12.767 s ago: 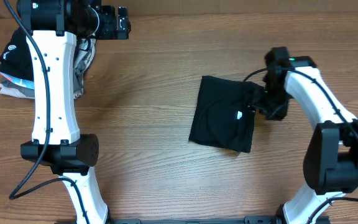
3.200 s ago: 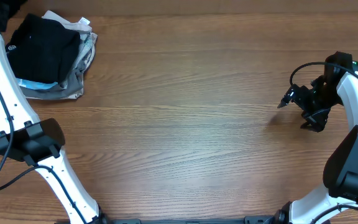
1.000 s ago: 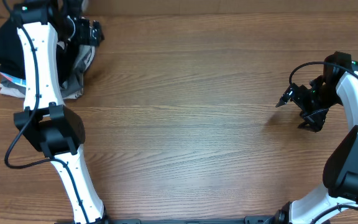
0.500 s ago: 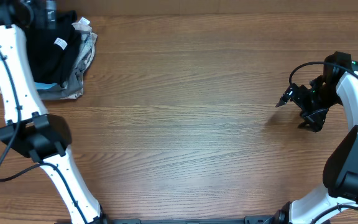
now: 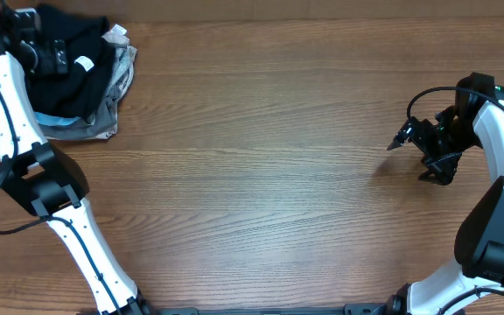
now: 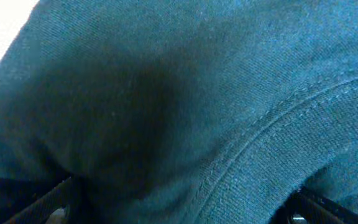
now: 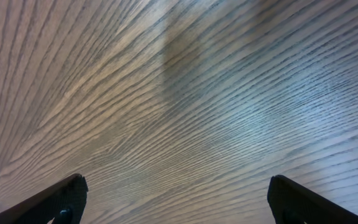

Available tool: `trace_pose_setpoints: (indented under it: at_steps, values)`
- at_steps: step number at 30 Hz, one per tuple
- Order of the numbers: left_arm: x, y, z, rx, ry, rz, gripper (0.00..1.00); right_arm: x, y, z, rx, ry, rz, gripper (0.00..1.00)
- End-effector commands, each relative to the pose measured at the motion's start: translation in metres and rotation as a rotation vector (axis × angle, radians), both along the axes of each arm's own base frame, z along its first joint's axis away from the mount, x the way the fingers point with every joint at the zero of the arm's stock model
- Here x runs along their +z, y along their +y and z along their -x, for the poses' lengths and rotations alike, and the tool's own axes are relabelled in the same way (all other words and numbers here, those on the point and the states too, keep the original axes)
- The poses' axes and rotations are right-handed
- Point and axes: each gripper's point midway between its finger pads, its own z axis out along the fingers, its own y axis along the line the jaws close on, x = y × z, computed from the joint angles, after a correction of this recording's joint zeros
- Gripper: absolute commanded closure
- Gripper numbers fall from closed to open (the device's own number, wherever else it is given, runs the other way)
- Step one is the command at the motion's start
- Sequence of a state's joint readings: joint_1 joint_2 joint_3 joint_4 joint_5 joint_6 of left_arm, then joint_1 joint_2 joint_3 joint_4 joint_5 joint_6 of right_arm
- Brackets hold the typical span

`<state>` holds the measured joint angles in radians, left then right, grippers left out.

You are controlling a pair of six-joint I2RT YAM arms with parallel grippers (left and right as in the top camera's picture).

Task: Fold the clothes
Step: 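Release the shirt on the stack and press it flat with the left gripper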

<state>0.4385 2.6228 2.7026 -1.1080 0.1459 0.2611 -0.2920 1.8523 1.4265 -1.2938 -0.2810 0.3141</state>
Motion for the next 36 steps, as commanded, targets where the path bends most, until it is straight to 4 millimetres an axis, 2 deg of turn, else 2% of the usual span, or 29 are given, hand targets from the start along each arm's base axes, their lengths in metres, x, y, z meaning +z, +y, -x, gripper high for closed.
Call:
trace_pose_setpoints:
  at_steps: [1,3,5,7,9,15,20,25,27,31,34,36]
  values:
    - [-0.082,-0.025,0.004,-0.036,0.142,0.098,0.0,0.007,0.003,-0.001,0.0,-0.023,-0.003,0.03]
    - [-0.103,-0.028,0.007,-0.035,0.177,0.114,0.0,0.007,0.003,-0.001,0.0,-0.023,-0.003,0.03]
    - [-0.114,-0.031,0.01,-0.03,0.198,0.127,0.0,0.007,0.003,-0.001,0.001,-0.023,-0.003,0.03]
    - [-0.114,-0.032,0.009,-0.032,0.2,0.127,0.0,0.007,0.003,-0.001,0.001,-0.024,-0.003,0.03]
    - [-0.101,-0.031,0.007,-0.034,0.178,0.117,0.0,0.007,0.003,-0.001,0.001,-0.024,-0.003,0.03]
    - [-0.017,-0.031,0.003,-0.039,0.064,0.068,0.0,0.007,0.003,-0.002,0.001,-0.027,-0.001,0.0]
    - [0.071,-0.038,0.02,-0.04,-0.029,0.027,0.0,0.006,-0.003,-0.007,0.014,-0.05,0.029,0.0]
    - [0.144,-0.05,0.046,-0.005,-0.116,0.021,0.0,0.01,-0.023,-0.013,0.017,-0.064,0.144,0.0]
    - [0.169,-0.056,0.058,0.016,-0.143,0.027,0.0,0.021,-0.03,-0.02,0.016,-0.089,0.181,0.0]
    - [0.203,-0.066,0.082,0.092,-0.179,0.072,0.0,0.062,-0.036,-0.039,0.039,-0.207,0.219,0.0]
    - [0.211,-0.071,0.096,0.161,-0.172,0.127,0.0,0.108,-0.03,-0.051,0.102,-0.34,0.232,0.0]
    - [0.206,-0.075,0.105,0.195,-0.134,0.162,0.0,0.145,-0.017,-0.056,0.177,-0.449,0.239,0.0]
